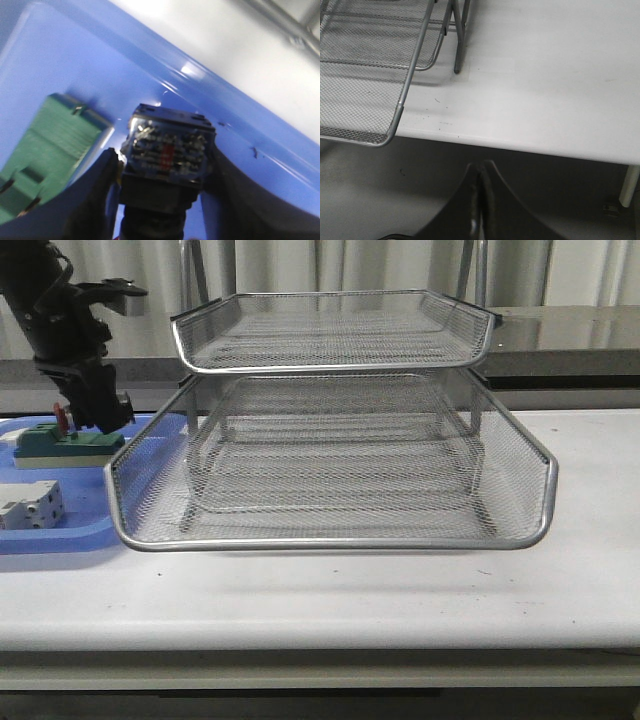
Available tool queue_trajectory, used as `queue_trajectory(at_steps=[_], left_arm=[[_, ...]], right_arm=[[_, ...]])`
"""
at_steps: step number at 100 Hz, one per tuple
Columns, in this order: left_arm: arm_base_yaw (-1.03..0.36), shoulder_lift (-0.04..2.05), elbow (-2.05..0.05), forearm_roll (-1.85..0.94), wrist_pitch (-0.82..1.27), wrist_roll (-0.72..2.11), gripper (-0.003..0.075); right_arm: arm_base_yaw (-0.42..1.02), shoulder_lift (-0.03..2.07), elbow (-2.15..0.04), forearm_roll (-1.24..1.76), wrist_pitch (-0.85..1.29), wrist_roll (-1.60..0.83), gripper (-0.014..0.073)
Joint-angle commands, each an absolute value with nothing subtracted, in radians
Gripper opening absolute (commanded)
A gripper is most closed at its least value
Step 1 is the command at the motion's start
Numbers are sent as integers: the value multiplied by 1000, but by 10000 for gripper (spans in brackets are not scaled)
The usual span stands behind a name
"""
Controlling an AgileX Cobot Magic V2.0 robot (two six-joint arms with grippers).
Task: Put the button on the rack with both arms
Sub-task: 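Carry the button with the left gripper into the pulled-out tier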
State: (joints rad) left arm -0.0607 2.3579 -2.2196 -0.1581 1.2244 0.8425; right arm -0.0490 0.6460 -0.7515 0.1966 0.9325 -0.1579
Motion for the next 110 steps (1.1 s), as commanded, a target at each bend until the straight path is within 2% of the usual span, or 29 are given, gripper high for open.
queue_trajectory(at_steps=[1,27,64,91,110], left_arm=[[-45,2257,-2260,-179,1283,774,-20],[-37,2119,-2216,-188,1283,764,-20],[-52,1805,-1905,-235,1283,741,-20],[-179,1587,-1685,-259,1283,734,-20],[-332,1564,-1637,-308,1281,730,-20]], right_arm=[[-55,645,-785,200,882,-160,-71],[-55,645,-785,200,882,-160,-71],[-55,645,-785,200,882,-160,-71],[-55,645,-785,200,882,-160,-71],[-55,645,-785,200,882,-160,-71]])
